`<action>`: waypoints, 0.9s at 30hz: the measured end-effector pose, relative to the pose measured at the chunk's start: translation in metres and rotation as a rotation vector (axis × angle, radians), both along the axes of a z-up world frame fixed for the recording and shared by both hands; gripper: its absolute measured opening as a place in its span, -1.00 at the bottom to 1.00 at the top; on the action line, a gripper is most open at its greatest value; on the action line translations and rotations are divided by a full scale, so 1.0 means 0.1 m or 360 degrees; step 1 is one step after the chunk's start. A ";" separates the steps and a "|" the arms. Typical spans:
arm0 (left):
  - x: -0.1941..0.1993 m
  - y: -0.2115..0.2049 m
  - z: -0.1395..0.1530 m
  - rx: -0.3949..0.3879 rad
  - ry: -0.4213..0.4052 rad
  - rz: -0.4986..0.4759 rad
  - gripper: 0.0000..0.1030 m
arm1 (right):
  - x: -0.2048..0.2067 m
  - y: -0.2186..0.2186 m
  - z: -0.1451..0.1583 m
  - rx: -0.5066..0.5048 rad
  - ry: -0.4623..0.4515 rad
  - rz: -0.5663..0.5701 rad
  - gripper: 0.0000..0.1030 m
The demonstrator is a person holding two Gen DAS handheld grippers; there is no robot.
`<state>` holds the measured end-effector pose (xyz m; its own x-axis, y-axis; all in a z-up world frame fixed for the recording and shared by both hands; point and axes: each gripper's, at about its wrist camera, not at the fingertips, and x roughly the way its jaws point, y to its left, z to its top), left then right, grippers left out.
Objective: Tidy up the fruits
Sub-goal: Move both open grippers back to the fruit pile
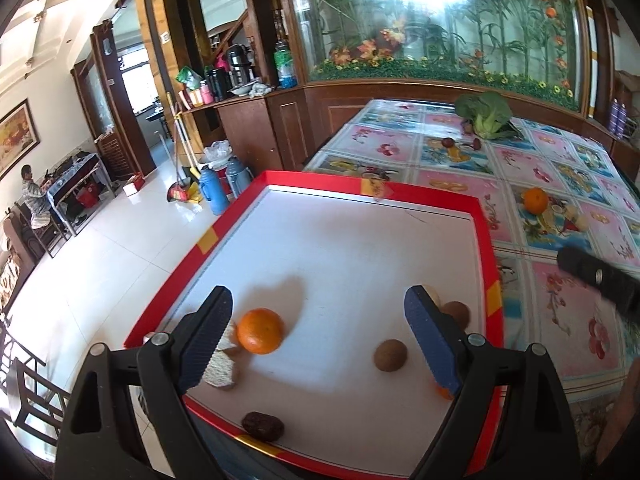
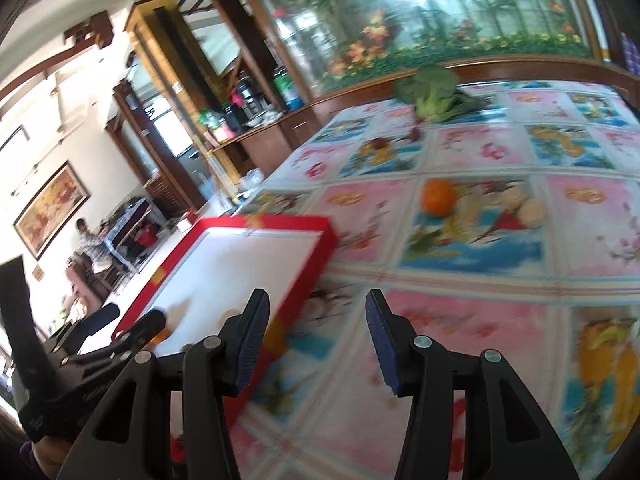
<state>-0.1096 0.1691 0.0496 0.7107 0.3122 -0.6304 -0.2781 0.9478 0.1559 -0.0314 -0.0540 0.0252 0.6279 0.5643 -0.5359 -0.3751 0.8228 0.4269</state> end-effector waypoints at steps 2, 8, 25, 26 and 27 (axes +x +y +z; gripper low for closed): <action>0.01 -0.10 0.01 0.0003 0.0005 -0.0044 0.72 | 0.06 -0.19 0.01 -0.0015 -0.0005 -0.0080 -0.02; 0.09 -0.43 0.08 0.0016 0.0008 -0.0180 0.78 | 0.34 -0.78 -0.04 -0.0090 0.0042 -0.0354 0.00; 0.82 -1.30 0.08 0.0246 0.0108 -0.0427 0.81 | 0.92 -0.95 -0.24 -0.0345 0.0207 -0.0361 -0.06; 0.88 -1.33 0.08 0.0253 0.0108 -0.0429 0.81 | 0.93 -0.95 -0.24 -0.0358 0.0204 -0.0357 -0.08; 0.96 -1.36 0.08 0.0264 0.0105 -0.0435 0.81 | 0.94 -0.94 -0.24 -0.0372 0.0206 -0.0351 -0.10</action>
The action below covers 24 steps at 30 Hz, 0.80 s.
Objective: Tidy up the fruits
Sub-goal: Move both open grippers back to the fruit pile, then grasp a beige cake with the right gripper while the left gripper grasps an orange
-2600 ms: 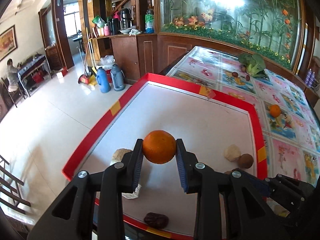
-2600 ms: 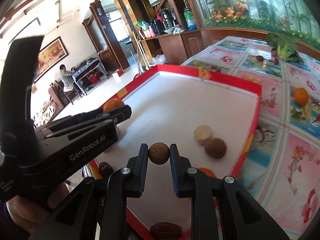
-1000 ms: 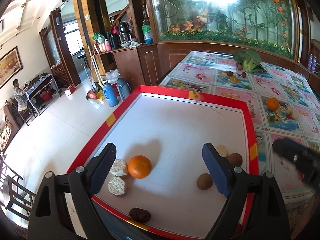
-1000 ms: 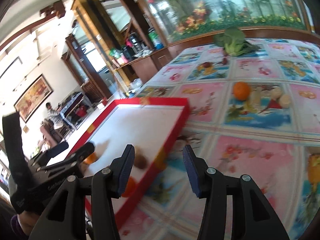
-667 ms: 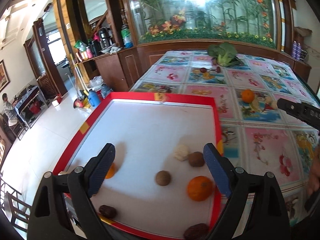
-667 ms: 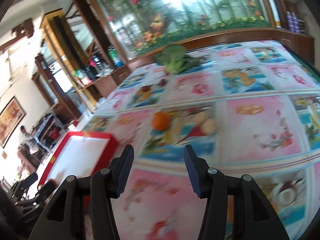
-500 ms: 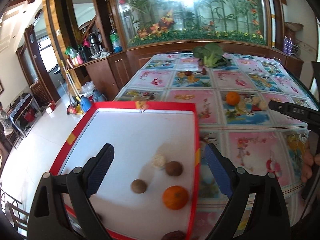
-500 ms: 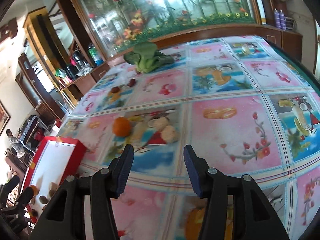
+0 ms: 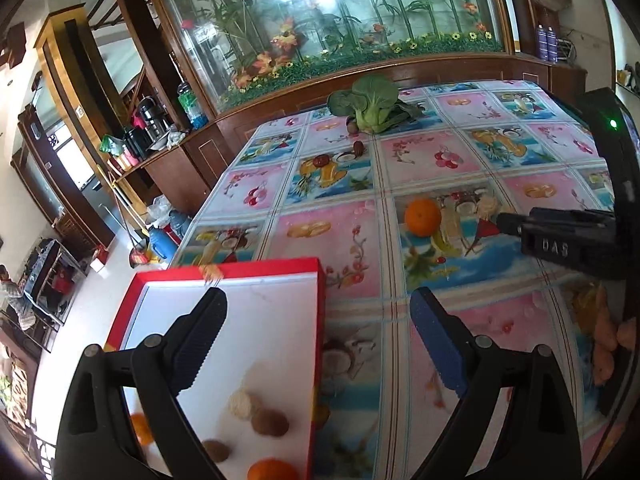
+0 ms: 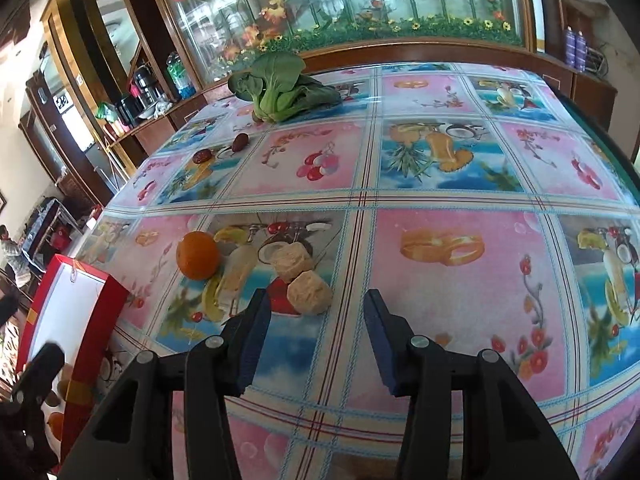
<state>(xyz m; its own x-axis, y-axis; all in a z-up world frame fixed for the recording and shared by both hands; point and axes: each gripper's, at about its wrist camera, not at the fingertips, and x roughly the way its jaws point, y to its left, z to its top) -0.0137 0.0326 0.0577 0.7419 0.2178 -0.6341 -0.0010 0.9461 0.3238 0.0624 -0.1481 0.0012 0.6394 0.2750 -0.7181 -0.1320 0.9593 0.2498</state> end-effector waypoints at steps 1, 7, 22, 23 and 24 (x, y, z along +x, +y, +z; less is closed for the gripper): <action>0.06 -0.02 -0.01 0.0015 0.0000 0.0001 0.82 | 0.01 0.01 0.00 -0.0015 0.0001 0.0003 -0.13; 0.44 -0.20 -0.09 0.0074 0.0026 -0.0010 0.82 | 0.04 0.08 0.00 -0.0139 0.0000 0.0017 -0.34; 1.04 -0.45 -0.40 -0.0019 0.0190 -0.0099 0.82 | 0.07 -0.03 0.01 -0.0044 0.0069 -0.0001 -0.63; 1.06 -0.46 -0.42 -0.0028 0.0192 -0.0106 0.82 | 0.08 -0.07 0.01 -0.0021 0.0077 -0.0016 -0.63; 1.08 -0.46 -0.43 -0.0045 0.0197 -0.0112 0.82 | 0.09 -0.09 0.00 -0.0005 0.0083 -0.0029 -0.63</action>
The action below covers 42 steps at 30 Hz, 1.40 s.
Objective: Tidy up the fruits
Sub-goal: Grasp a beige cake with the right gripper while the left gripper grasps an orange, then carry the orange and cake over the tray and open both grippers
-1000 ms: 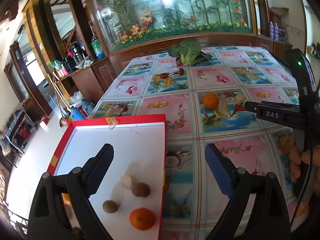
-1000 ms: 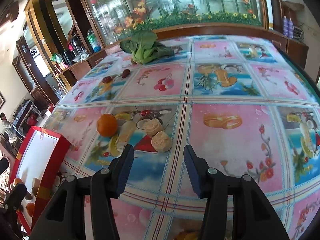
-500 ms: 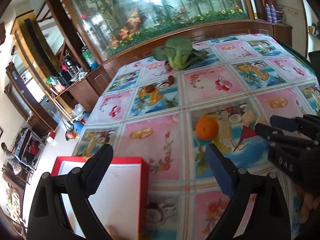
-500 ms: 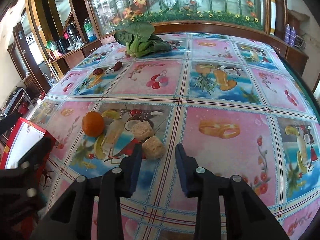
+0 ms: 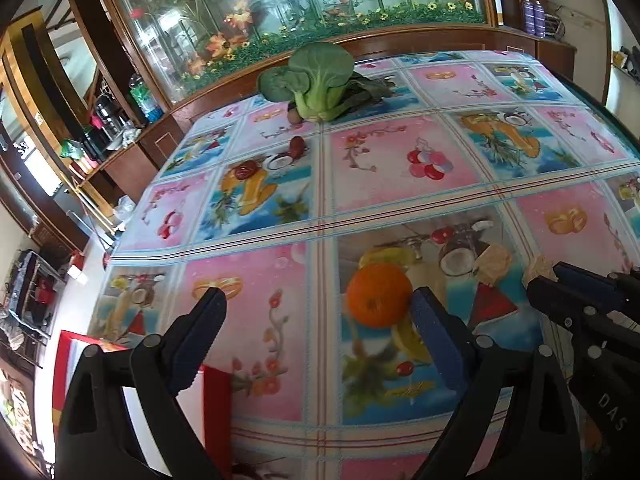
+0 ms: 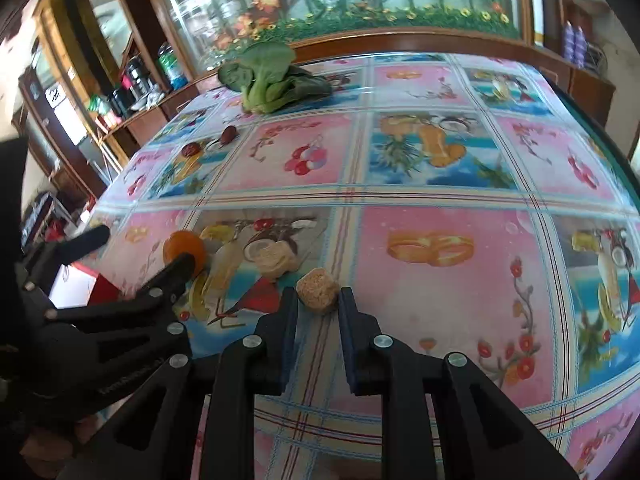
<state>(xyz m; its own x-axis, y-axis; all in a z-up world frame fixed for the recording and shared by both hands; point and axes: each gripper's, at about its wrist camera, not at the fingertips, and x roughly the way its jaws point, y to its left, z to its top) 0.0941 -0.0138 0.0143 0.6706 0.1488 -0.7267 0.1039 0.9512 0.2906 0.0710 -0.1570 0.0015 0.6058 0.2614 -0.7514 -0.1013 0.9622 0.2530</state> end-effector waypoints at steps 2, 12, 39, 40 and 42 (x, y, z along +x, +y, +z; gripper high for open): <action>0.04 -0.01 -0.03 -0.0030 0.0003 0.0002 0.82 | 0.01 -0.06 0.00 0.0044 0.0013 -0.0037 -0.63; 0.17 0.05 -0.16 -0.0215 0.0054 0.0007 0.49 | 0.02 -0.13 0.01 0.0097 0.0015 -0.0086 -0.63; -1.38 0.39 0.62 -0.0412 -0.0191 0.0029 -0.27 | -0.17 -0.09 0.15 0.0047 -0.0275 -0.0043 -0.64; -1.48 0.49 0.67 -0.0413 -0.0216 0.0057 -0.27 | -0.20 -0.09 0.15 0.0045 -0.0291 -0.0047 -0.64; -1.65 0.70 0.74 -0.0420 -0.0264 0.0110 -0.27 | -0.29 -0.09 0.19 0.0063 -0.0324 -0.0051 -0.64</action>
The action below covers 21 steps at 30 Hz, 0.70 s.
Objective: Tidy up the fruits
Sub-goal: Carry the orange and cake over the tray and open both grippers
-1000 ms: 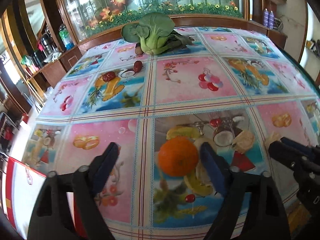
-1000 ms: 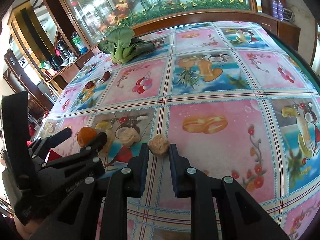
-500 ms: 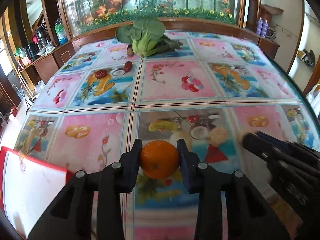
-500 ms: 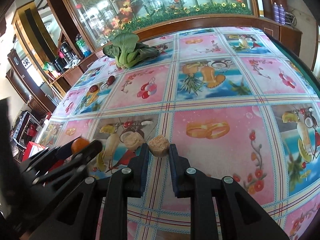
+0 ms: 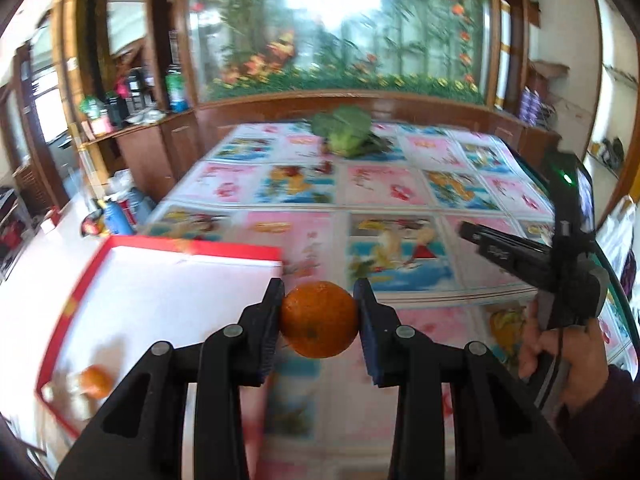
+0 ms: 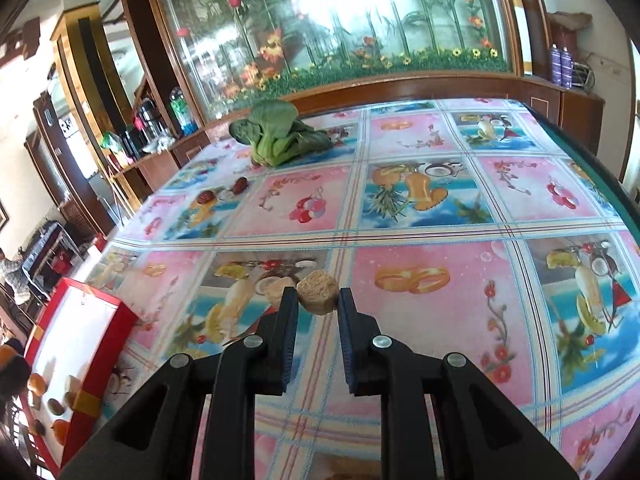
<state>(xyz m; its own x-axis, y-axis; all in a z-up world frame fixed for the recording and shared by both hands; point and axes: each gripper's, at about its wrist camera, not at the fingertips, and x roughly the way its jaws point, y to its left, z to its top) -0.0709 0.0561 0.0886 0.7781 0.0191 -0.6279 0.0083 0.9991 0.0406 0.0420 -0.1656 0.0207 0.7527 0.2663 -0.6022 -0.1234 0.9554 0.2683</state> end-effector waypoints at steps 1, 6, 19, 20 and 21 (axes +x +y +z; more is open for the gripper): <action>-0.08 0.11 0.04 0.0003 -0.0020 0.0031 -0.27 | -0.05 0.02 0.03 -0.0001 -0.0017 -0.0008 -0.64; -0.37 0.70 0.19 0.0025 -0.0119 0.0197 -0.27 | -0.38 0.29 0.20 0.0085 -0.0088 0.0072 -0.64; -0.62 1.67 0.06 0.0045 -0.0196 0.0531 -0.27 | -0.80 2.14 0.40 0.0152 -0.0050 0.0730 -0.65; -0.63 1.70 0.03 0.0043 -0.0191 0.0536 -0.27 | -0.80 2.22 0.37 0.0139 -0.0042 0.0745 -0.65; -0.62 1.74 0.01 0.0043 -0.0190 0.0542 -0.27 | -0.80 2.32 0.35 0.0119 -0.0030 0.0764 -0.65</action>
